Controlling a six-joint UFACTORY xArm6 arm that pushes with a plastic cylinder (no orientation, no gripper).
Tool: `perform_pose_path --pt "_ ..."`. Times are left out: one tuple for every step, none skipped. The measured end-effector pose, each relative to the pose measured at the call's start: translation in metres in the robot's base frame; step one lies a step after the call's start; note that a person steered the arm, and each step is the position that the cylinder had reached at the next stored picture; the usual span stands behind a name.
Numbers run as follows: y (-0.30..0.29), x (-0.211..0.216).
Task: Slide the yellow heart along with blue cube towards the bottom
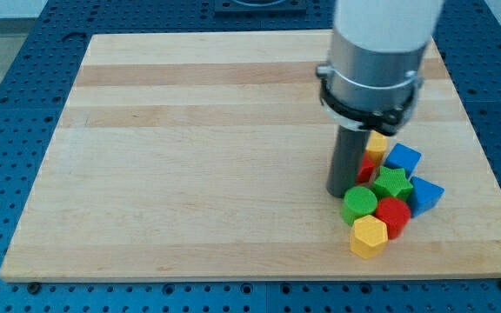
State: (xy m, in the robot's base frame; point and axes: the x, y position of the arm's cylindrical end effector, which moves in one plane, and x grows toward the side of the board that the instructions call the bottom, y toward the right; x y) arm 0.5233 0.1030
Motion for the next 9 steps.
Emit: perform_pose_path --pt "0.007 0.001" --pt "0.006 0.001" --pt "-0.032 0.020" --pt "-0.032 0.021" --pt "-0.038 -0.052" --pt "-0.042 -0.120" --pt "-0.022 -0.117" --pt "0.002 -0.107" --pt "0.008 -0.105"
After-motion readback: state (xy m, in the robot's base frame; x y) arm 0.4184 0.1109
